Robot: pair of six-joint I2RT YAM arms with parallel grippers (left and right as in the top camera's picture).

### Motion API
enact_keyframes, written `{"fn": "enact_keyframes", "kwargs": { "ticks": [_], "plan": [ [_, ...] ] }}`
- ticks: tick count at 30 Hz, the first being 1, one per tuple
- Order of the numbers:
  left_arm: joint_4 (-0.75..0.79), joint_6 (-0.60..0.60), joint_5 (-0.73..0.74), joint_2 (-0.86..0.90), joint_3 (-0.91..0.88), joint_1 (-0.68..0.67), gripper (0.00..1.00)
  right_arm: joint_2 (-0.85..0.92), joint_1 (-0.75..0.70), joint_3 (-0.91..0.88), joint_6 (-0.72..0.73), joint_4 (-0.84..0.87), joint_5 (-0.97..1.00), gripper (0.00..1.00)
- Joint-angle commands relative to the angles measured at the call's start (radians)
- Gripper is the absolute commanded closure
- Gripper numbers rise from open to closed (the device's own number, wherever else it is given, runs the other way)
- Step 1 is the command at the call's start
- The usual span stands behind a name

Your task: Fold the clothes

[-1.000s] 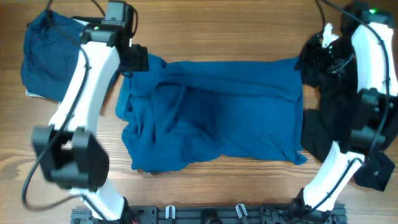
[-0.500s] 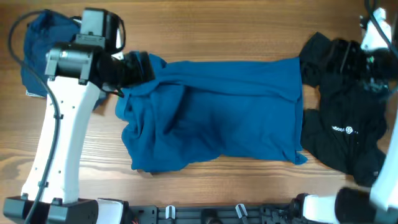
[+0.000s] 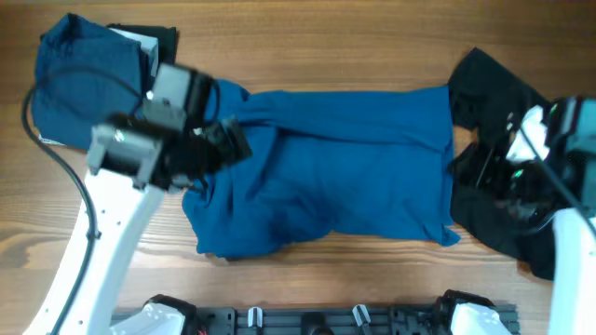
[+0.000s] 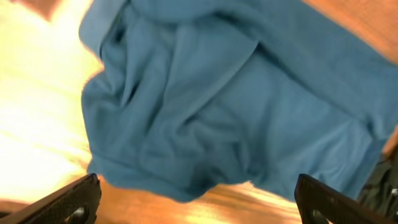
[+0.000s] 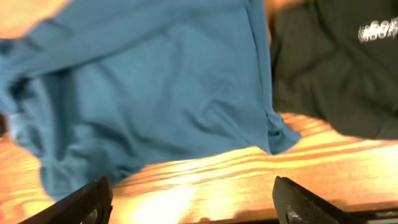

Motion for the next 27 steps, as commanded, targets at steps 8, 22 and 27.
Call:
{"fn": "enact_keyframes", "kwargs": {
  "ticks": [8, 22, 27],
  "plan": [
    [0.123, -0.263, -0.014, -0.019, -0.372, -0.039, 0.00, -0.048, 0.156, -0.339, 0.139, 0.223, 0.056, 0.18],
    [0.187, -0.519, -0.018, -0.019, -0.626, -0.070, 0.18, 0.000, 0.320, -0.603, 0.352, 0.467, 0.180, 0.15],
    [0.201, -0.518, -0.009, -0.019, -0.653, -0.070, 0.31, 0.001, 0.320, -0.612, 0.351, 0.492, 0.192, 0.13]
  ]
}}
